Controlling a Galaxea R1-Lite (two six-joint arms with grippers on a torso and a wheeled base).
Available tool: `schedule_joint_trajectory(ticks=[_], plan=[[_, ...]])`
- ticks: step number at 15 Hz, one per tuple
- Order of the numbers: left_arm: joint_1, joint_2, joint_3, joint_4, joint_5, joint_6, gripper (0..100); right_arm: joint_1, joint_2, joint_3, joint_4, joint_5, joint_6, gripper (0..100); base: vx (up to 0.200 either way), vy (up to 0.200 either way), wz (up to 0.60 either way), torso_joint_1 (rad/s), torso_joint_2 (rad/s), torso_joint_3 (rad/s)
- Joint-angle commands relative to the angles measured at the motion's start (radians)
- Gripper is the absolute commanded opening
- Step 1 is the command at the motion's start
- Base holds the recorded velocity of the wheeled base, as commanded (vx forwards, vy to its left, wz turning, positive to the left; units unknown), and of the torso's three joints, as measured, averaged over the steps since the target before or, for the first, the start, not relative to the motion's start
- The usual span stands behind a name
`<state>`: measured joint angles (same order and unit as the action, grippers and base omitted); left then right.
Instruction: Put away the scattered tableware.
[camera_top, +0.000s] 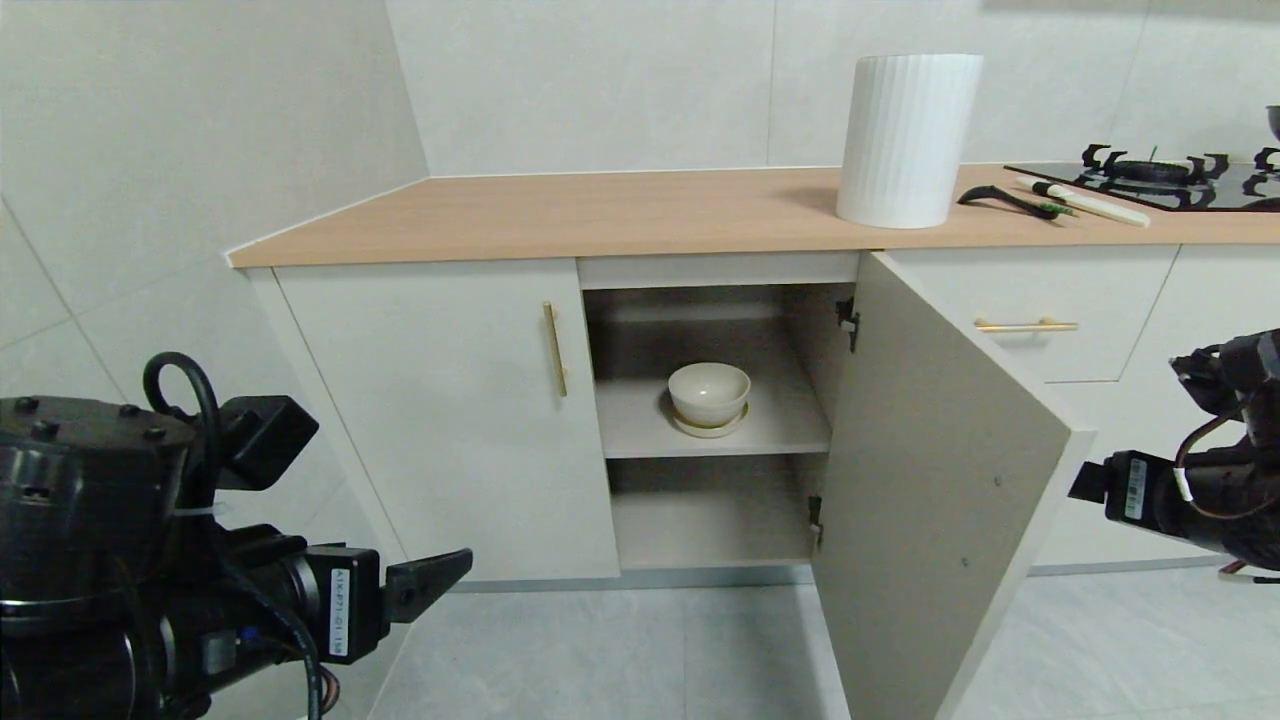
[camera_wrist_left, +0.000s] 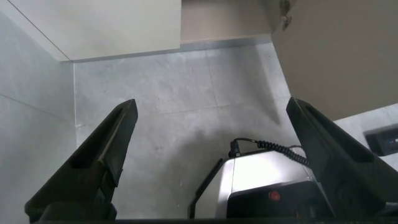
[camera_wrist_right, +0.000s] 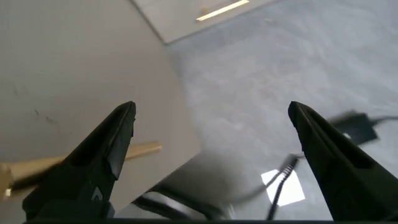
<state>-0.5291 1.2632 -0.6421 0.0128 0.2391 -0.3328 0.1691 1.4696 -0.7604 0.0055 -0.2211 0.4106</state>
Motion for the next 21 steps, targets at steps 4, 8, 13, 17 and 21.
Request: schedule_joint_trajectory(ticks=[4,8,13,17,21], plan=[[0.001,-0.002,-0.005,0.0,0.0,0.0,100,0.145,0.04,0.038,-0.07,0.0,0.093,100,0.0,0.0,0.0,0.0,0.0,0.0],[0.001,-0.005,-0.005,-0.005,0.002,0.0,100,0.216,0.103,0.029,-0.099,0.006,0.108,100,0.0,0.0,0.0,0.0,0.0,0.0],[0.009,-0.004,-0.004,-0.013,0.006,0.001,100,0.263,0.225,-0.037,-0.216,0.04,0.08,100,0.0,0.0,0.0,0.0,0.0,0.0],[0.011,-0.002,-0.004,-0.014,0.009,0.003,100,0.267,0.271,-0.14,-0.213,0.127,0.017,100,0.0,0.0,0.0,0.0,0.0,0.0],[0.026,-0.001,-0.002,-0.042,0.032,0.004,100,0.285,0.341,-0.208,-0.22,0.147,0.017,100,0.0,0.0,0.0,0.0,0.0,0.0]])
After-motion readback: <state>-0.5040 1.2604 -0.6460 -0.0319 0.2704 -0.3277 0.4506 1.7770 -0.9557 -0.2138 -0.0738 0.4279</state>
